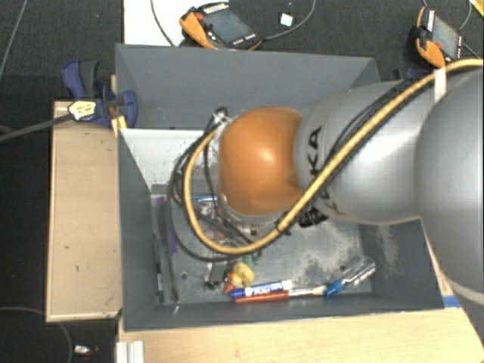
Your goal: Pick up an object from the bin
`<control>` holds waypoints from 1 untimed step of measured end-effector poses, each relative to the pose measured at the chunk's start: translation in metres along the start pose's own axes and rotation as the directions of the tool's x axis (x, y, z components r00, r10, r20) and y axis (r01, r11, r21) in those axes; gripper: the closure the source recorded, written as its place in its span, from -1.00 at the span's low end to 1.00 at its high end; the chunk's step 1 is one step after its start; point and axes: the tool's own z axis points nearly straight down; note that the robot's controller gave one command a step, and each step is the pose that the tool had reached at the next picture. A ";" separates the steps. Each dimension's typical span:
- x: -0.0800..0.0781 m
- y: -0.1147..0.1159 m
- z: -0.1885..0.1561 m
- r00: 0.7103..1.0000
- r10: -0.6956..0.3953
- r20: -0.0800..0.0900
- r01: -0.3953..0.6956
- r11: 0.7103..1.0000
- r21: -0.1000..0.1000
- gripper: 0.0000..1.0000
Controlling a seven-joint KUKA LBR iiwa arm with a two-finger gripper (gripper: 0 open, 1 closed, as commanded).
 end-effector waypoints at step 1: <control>-0.002 -0.001 -0.004 1.000 0.008 0.007 -0.008 1.000 -0.002 -1.00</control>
Offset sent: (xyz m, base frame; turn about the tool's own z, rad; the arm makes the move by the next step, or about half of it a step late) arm -0.0095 -0.0490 -0.1039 -0.1434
